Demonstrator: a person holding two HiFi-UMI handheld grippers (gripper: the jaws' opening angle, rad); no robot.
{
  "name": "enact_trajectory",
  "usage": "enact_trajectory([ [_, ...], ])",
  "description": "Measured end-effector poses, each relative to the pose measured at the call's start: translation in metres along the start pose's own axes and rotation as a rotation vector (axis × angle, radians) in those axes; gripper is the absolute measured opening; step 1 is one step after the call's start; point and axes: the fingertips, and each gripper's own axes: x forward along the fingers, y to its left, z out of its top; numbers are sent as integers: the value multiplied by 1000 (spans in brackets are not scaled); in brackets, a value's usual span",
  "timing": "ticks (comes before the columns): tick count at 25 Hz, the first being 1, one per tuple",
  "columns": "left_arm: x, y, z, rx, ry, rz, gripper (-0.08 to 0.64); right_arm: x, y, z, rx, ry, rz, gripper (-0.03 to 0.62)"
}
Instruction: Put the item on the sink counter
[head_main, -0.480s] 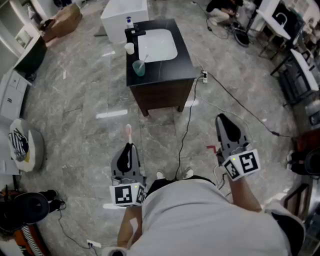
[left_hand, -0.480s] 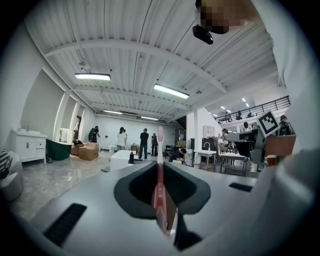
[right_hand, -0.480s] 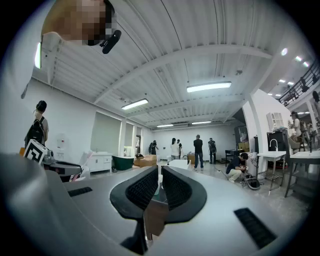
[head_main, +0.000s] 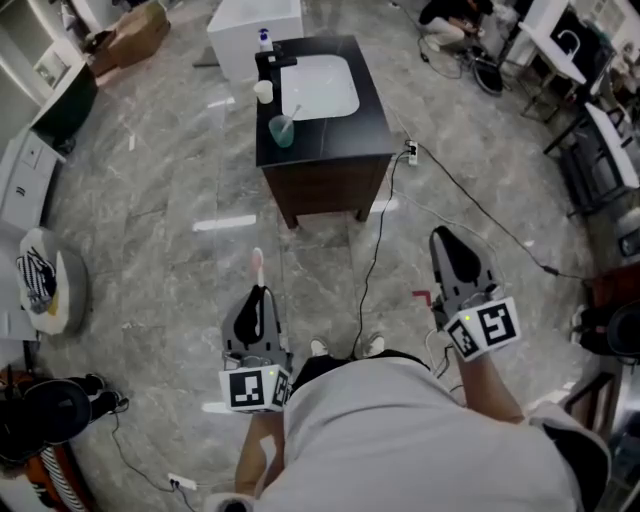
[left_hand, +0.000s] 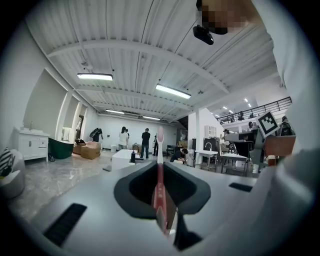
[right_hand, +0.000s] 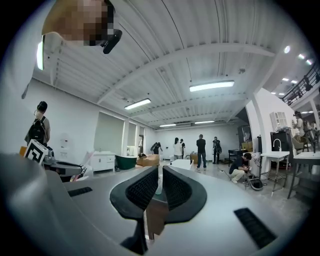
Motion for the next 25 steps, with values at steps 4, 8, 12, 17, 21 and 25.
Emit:
enact_trajectory([
  [4, -3, -1, 0, -3, -2, 1, 38, -2, 3, 1, 10, -10, 8, 55],
  [8, -5, 2, -3, -8, 0, -3, 38, -4, 5, 7, 39, -56, 6, 55],
  [12, -5, 6, -5, -16, 3, -15, 38, -3, 10, 6, 29, -41, -6, 55],
  [17, 0, 15, -9, -28, 6, -52, 38, -2, 20, 4, 20, -18, -32, 55],
  [21, 1, 26, -13, -33, 12, -84, 38, -1, 33, 0, 14, -2, -55, 55],
  [25, 3, 38, -16, -26, 16, -107, 38, 2, 45, -4, 20, 0, -72, 55],
])
